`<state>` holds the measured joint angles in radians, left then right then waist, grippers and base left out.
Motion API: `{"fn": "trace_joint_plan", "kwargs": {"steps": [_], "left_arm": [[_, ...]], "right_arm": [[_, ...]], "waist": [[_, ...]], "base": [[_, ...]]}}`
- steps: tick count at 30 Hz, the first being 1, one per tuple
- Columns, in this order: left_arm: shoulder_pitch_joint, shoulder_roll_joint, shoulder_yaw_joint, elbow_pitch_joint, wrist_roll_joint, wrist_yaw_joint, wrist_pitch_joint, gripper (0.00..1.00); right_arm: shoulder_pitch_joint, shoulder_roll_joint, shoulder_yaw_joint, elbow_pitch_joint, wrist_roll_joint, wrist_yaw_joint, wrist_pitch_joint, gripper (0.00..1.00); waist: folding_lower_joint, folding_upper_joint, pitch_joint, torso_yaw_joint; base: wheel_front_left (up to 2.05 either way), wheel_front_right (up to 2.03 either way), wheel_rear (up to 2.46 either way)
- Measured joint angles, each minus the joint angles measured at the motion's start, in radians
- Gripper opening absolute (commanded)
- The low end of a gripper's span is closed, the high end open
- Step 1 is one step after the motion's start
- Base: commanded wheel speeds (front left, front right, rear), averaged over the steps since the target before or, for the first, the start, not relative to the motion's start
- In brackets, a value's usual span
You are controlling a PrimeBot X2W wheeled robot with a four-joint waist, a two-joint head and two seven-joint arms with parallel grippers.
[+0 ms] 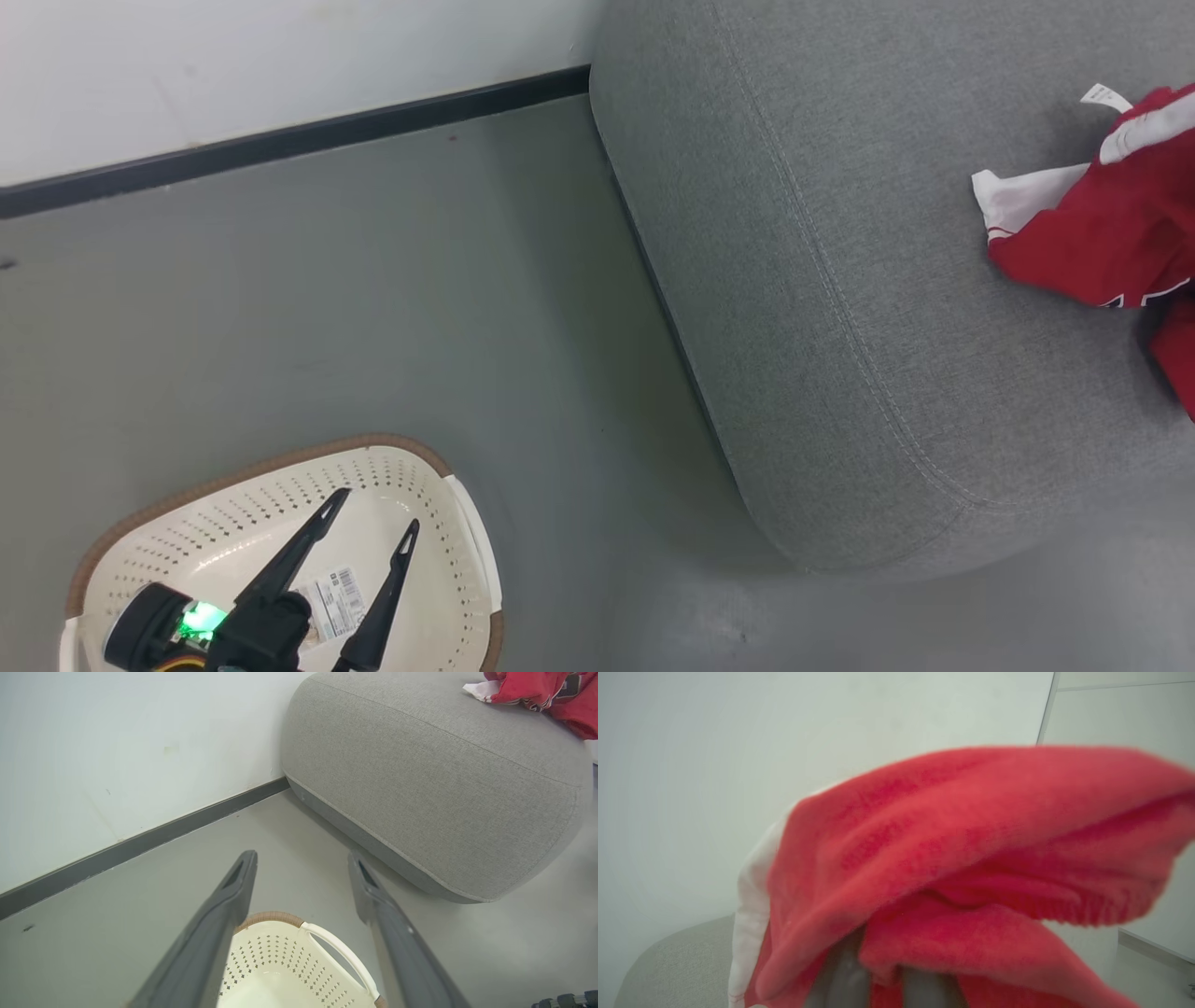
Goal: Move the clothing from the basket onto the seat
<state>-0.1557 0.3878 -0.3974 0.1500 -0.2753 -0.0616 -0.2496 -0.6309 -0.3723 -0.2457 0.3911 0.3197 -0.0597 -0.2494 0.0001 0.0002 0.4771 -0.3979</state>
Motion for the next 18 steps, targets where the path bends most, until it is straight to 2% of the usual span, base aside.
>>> {"fn": "trace_joint_plan", "kwargs": {"steps": [5, 12, 18], "left_arm": [[-0.001, 0.014, -0.002, -0.01, 0.025, -0.002, 0.0, 1.0], [-0.005, 0.025, 0.003, -0.031, 0.028, -0.002, 0.0, 1.0], [-0.005, 0.041, 0.02, -0.044, 0.028, -0.001, 0.0, 1.0]], "right_arm": [[-0.107, -0.039, -0.006, 0.105, 0.017, 0.022, 0.012, 0.0], [-0.184, -0.091, -0.035, 0.269, 0.035, 0.02, 0.03, 0.0], [-0.23, -0.101, -0.046, 0.346, 0.043, 0.016, 0.037, 0.0]], "waist": [[0.0, 0.0, 0.036, -0.002], [-0.0001, -0.0001, 0.066, 0.018], [0.0, -0.0001, 0.086, 0.034]], "base": [[0.0, 0.0, 0.0], [0.0, 0.0, 0.0], [0.0, 0.0, 0.0]]}}
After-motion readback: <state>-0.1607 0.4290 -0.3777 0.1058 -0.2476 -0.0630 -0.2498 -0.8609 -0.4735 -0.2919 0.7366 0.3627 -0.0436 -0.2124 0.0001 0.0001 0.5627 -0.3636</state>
